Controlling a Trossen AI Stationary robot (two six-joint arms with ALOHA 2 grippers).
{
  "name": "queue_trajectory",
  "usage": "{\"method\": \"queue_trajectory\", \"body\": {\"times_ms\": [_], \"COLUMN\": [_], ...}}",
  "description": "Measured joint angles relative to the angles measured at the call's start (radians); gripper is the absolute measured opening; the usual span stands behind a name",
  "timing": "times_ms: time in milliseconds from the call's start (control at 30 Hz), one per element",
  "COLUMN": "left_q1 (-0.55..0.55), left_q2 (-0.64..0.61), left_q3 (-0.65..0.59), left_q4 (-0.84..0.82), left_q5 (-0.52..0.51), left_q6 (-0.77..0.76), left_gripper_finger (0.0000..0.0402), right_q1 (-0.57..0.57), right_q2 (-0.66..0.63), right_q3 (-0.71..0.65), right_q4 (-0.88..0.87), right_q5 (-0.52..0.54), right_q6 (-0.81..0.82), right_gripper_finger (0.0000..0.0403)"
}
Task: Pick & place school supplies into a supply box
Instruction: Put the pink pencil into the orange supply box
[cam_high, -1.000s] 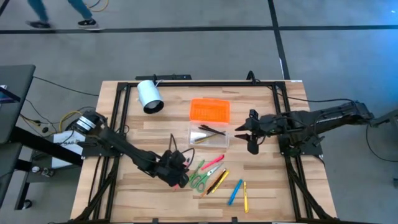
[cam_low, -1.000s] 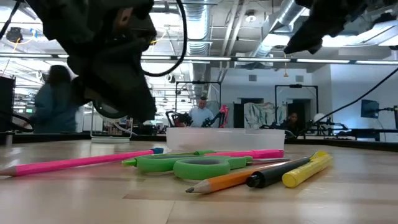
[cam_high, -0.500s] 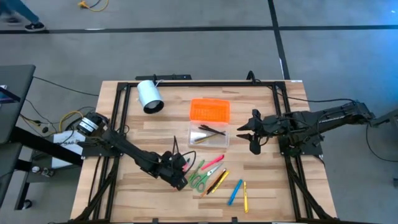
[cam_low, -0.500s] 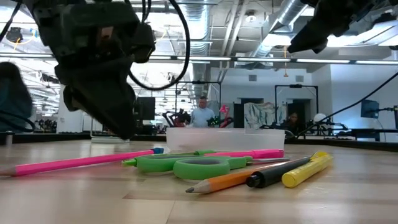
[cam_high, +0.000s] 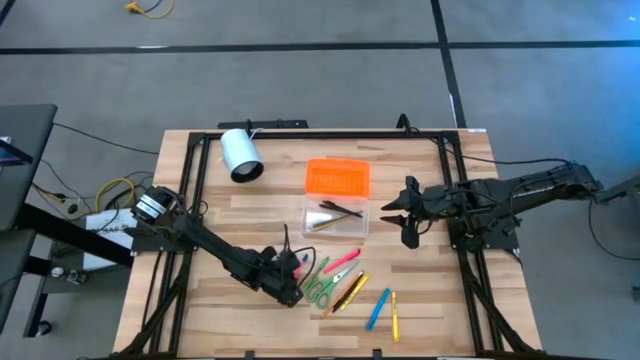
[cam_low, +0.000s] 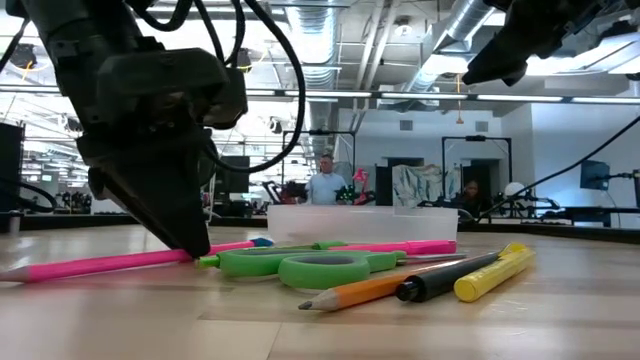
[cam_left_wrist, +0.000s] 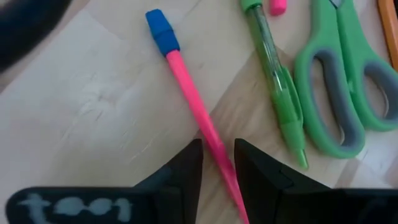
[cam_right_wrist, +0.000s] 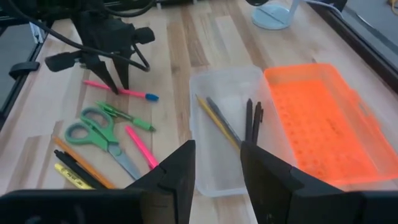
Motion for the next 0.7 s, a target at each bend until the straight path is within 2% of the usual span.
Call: {"method": "queue_trajectory", "body": {"times_ms": [233,700], "left_q1": [-0.001,0.002], "left_q2": [0.0,0.0], "left_q3": [0.007,0.005], "left_q4": [-0.131,-0.159], "left_q5": [0.011,-0.004], "left_q6": [-0.019,-0.022], "left_gripper_finger": [0.0081,0.0008], "right_q1": [0.0,0.0], "right_q2": [0.0,0.0], "right_q3": [0.0,0.001], "right_q4": [0.0,0.0], "right_q5": [-0.001,-0.001], "right_q6": [0.003,0.027], "right_gripper_finger": [0.012,0.012]}}
